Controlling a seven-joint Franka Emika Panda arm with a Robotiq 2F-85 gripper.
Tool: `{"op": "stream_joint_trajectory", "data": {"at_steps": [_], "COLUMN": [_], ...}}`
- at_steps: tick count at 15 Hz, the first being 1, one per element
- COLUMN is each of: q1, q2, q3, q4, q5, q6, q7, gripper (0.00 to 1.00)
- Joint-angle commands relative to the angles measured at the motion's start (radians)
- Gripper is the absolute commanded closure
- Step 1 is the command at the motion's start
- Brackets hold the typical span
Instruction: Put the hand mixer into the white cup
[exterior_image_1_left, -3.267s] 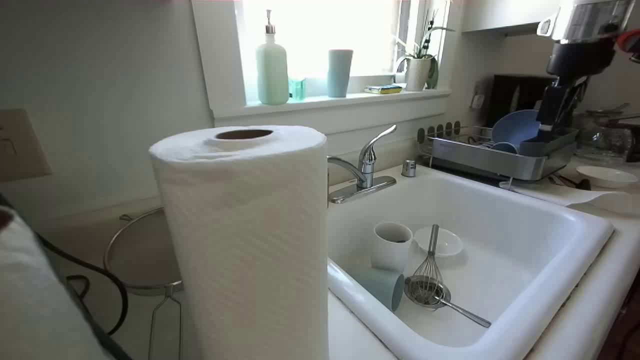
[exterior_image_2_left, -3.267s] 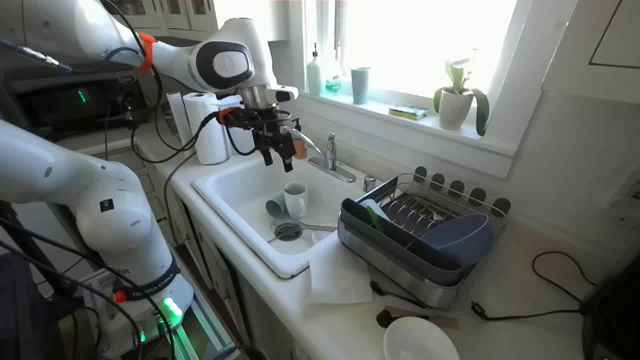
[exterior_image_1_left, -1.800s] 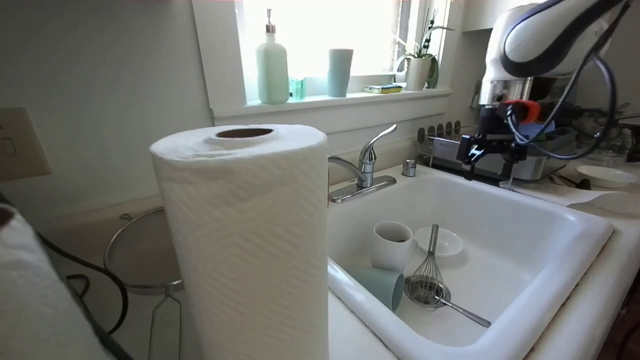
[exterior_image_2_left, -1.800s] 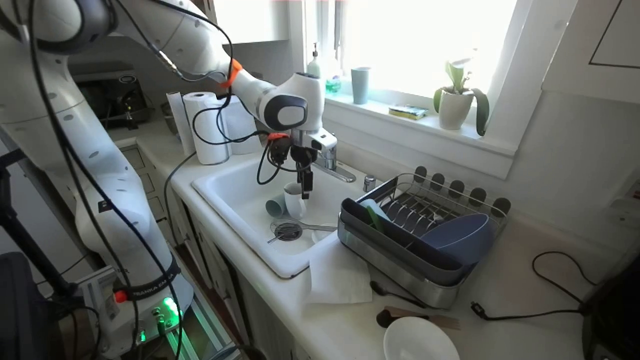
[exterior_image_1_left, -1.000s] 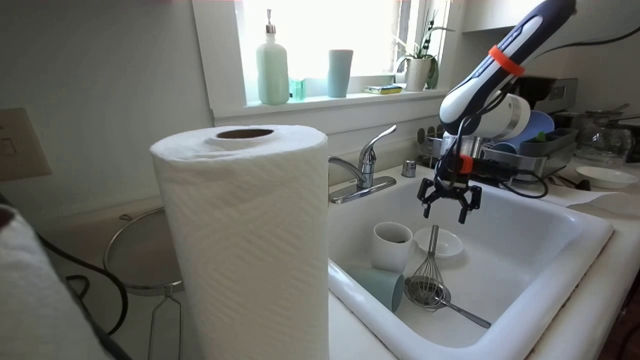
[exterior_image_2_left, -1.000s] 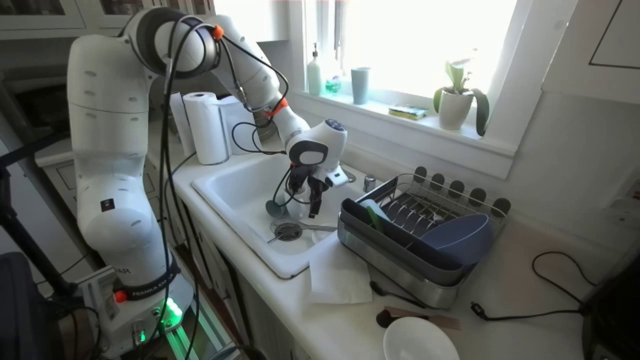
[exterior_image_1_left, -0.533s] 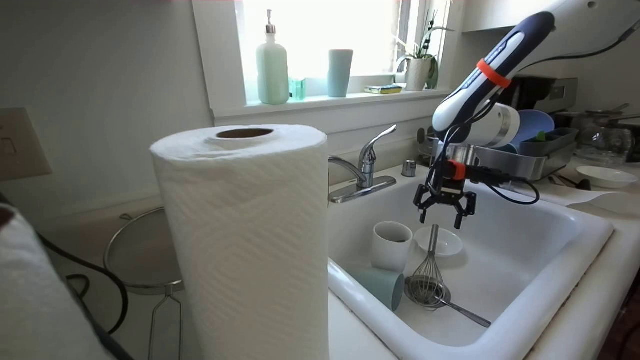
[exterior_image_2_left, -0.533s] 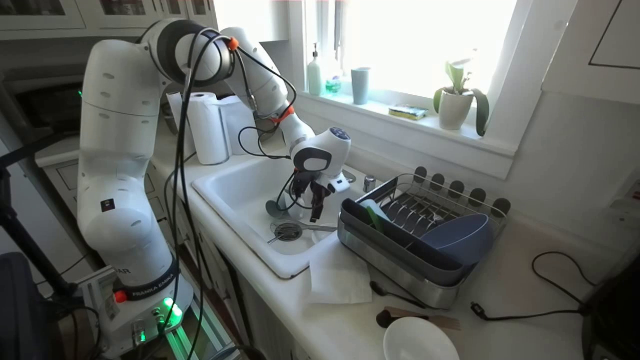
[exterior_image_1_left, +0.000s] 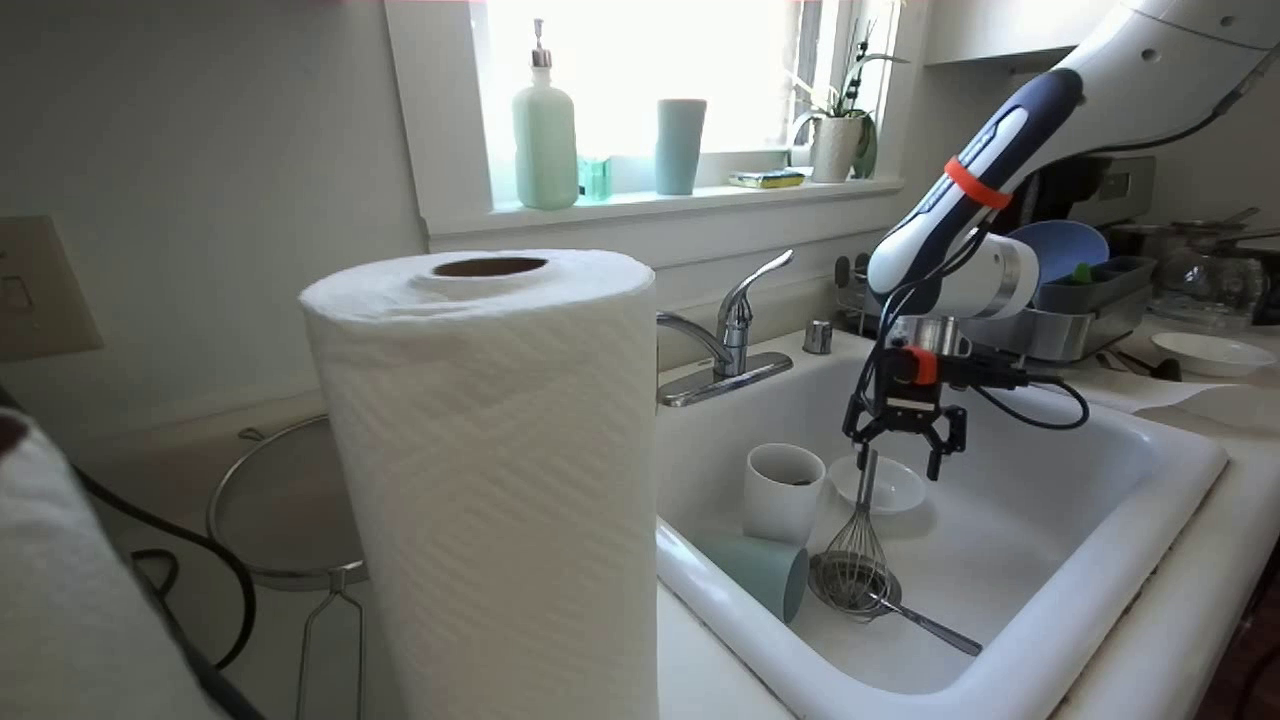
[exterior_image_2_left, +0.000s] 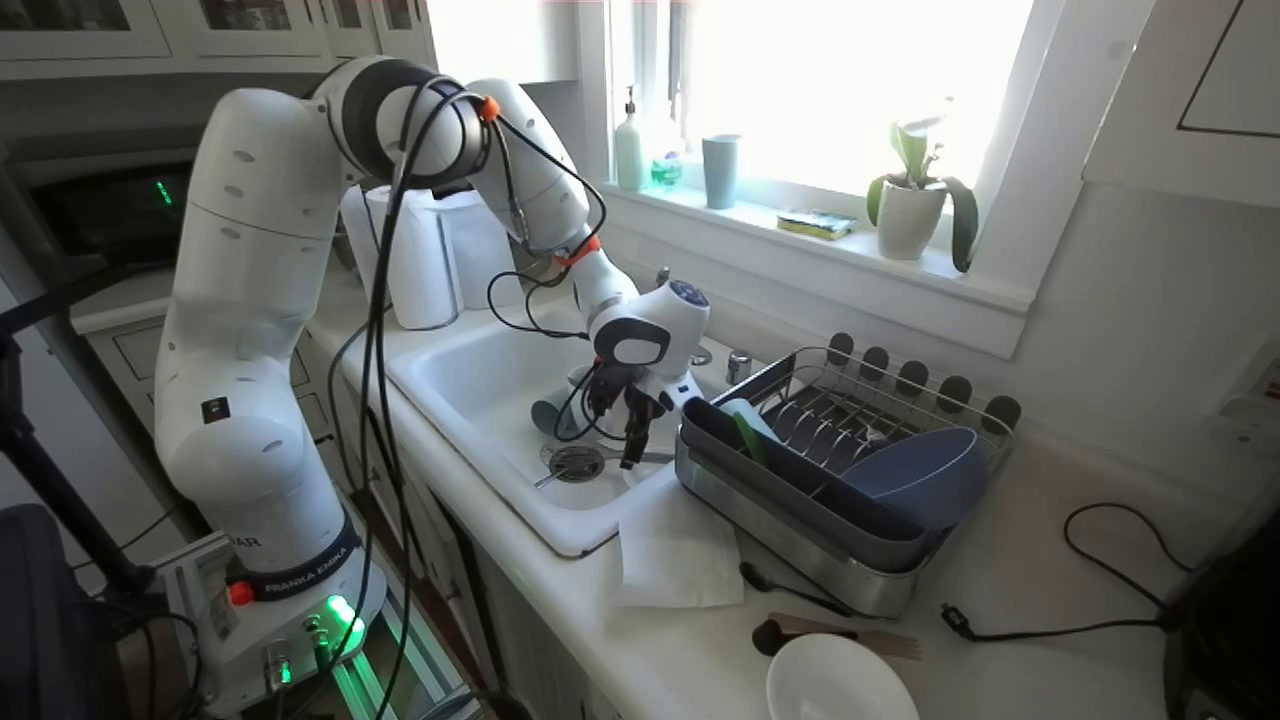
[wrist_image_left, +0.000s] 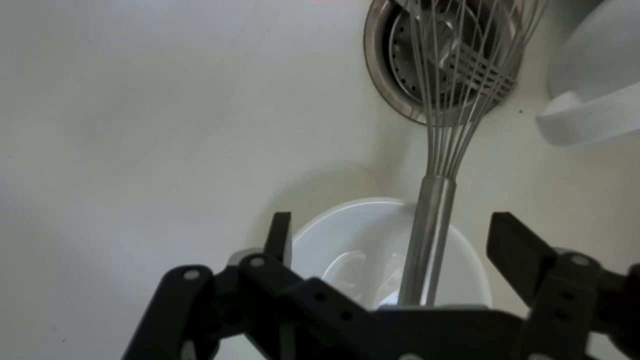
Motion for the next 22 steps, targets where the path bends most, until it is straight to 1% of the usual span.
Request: {"op": "stream_joint_trajectory", "data": {"at_steps": [1,6,12,13,14,16,18,22], "q1": [0.019,0.028,0.034,0.033,0.034,0.033,0.036,0.04], "q2": [0.058,0.098,0.135,0.141,0.148,0.16,0.168,0.181], "q3": [-0.028,-0.049,-0.057,-0.057,-0.057,-0.052,-0.054,-0.057], "q4": [0.046,0.084,0.134,0.144,0.153,0.169,0.182,0.2], "q5": [-0.017,-0.022,-0.013,-0.013,-0.013,-0.006,-0.009,-0.011], "q6": [0.013,0.025,0.047,0.043,0.042,0.041,0.039,0.04], "q7": [0.04,0.077,0.113,0.117,0.121,0.127,0.133,0.144], "gripper": [0.0,0.0,0.0,0.06,0.08,0.28,0.45,0.73]}}
